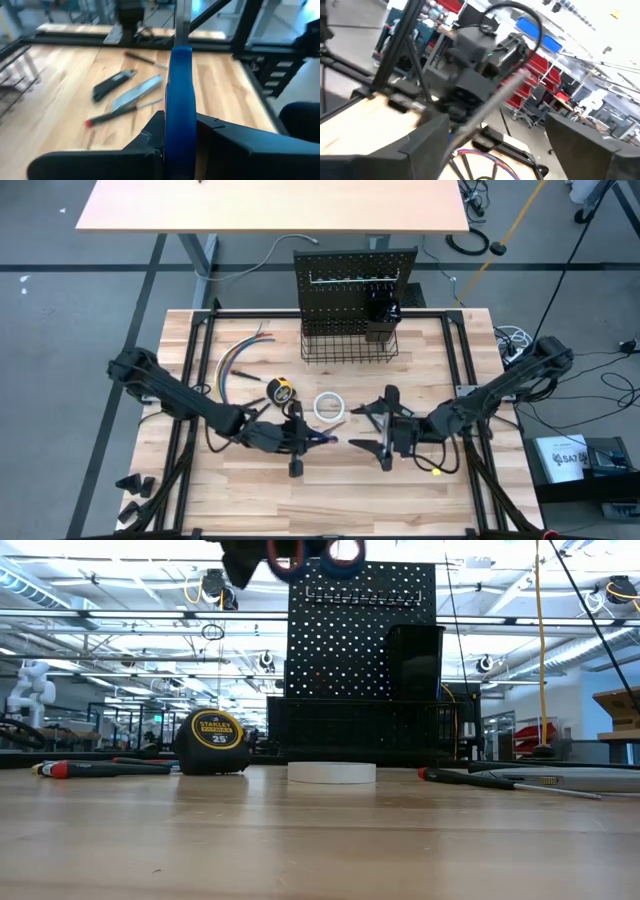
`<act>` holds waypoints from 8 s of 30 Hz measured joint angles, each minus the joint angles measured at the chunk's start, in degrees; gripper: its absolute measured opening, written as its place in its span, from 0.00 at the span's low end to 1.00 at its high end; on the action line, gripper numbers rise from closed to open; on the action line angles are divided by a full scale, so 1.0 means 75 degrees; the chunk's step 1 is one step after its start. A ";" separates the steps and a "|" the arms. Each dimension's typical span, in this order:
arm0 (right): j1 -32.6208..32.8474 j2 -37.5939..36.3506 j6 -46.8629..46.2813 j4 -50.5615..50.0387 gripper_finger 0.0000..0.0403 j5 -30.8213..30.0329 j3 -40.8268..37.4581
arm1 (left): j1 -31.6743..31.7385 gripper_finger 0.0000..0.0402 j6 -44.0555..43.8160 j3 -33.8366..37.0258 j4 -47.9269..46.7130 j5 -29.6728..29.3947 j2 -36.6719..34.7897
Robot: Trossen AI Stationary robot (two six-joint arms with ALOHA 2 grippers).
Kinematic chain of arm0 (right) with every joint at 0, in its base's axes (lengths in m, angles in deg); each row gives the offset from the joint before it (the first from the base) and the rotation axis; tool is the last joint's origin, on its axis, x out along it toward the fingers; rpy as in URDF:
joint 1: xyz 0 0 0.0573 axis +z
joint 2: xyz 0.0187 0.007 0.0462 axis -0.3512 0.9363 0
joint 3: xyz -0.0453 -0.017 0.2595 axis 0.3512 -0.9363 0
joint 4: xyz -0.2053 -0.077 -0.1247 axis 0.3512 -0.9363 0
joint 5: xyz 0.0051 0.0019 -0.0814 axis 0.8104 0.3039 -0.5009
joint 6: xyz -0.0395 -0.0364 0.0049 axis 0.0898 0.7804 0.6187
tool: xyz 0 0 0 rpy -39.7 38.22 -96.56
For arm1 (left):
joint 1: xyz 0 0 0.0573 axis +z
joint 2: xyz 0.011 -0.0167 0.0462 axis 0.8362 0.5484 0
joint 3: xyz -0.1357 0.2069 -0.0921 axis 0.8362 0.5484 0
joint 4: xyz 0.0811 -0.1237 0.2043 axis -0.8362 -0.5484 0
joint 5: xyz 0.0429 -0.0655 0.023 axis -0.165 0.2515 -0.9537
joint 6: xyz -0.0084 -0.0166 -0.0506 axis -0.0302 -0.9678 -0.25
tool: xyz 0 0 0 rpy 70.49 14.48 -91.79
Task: Hang tools onto peg board
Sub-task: Put the blue scissors into the black bin on the peg board, then put the silver cutter into the black wire basket on the peg board
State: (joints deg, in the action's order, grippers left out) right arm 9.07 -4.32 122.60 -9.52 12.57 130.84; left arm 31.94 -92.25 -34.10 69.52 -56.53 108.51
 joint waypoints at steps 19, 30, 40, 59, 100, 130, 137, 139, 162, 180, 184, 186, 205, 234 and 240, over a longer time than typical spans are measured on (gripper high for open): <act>0.1286 0.1550 0.7402 0.0665 0.78 -0.1952 0.0000 | 0.0053 0.15 -0.5302 -0.0009 0.0957 0.2520 0.0439; 0.1115 0.3500 0.9933 0.2422 0.78 -0.2557 0.0597 | 0.0053 0.16 -0.5831 -0.0009 0.1628 0.2785 0.0604; 0.0693 0.3583 1.0218 0.2456 0.78 -0.2550 0.1333 | -0.0107 0.13 -0.5923 -0.0009 0.1550 0.2799 0.0604; 0.0658 0.3577 1.0192 0.1617 0.31 -0.2585 0.1378 | -0.0037 0.22 -0.5530 -0.0003 0.1812 0.2844 0.0604; -0.0368 -0.2133 -0.0553 -0.2908 0.02 -0.1530 0.1037 | 0.0099 0.36 0.0427 0.0563 -0.1450 0.0342 -0.2561; -0.5208 -0.1194 -0.1740 0.4761 0.02 -0.0732 -0.2056 | 0.0062 0.36 0.1416 0.5236 0.8217 -0.0337 -0.2531; -0.5357 -0.0365 -0.1669 0.6058 0.02 -0.0799 -0.2052 | 0.0053 0.36 0.1418 0.5088 0.8188 0.0077 -0.2531; -0.5411 -0.0168 -0.1667 0.6405 0.02 -0.0779 -0.2055 | 0.0053 0.36 0.1418 0.5082 0.8185 0.0158 -0.2531; -0.5855 0.0873 -0.1461 0.6258 0.03 -0.0966 -0.1935 | 0.0053 0.36 0.1426 0.5082 0.8147 0.0182 -0.2531; -0.5847 0.0773 -0.1739 0.5662 0.33 -0.1631 -0.1935 | 0.0053 0.36 0.1424 0.5080 0.8115 0.0214 -0.2531; -0.5847 0.0398 -0.1977 0.4628 0.41 -0.1930 -0.1935 | 0.0053 0.36 0.1425 0.5080 0.8071 0.0214 -0.2531; -0.5847 0.0174 -0.2021 0.4173 0.45 -0.1954 -0.1935 | 0.0053 0.36 0.1425 0.5080 0.8042 0.0214 -0.2531; -0.5164 -0.1978 -0.1751 0.3556 0.71 -0.1999 -0.1935 | 0.0053 0.36 0.1416 0.5080 0.7978 0.0211 -0.2531; -0.2148 -0.1404 -0.6842 -0.0328 0.70 0.1817 -0.1932 | 0.0056 0.36 0.1422 0.4986 0.7093 0.0733 -0.2534; -0.1619 -0.0734 -0.7248 -0.0540 0.70 0.1880 -0.1932 | 0.0053 0.36 0.1215 0.3952 0.4376 0.0489 -0.2534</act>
State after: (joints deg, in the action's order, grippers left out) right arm -3.07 -9.83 68.24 -13.56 26.68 116.35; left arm 32.34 -83.14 -4.46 102.34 -52.86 89.50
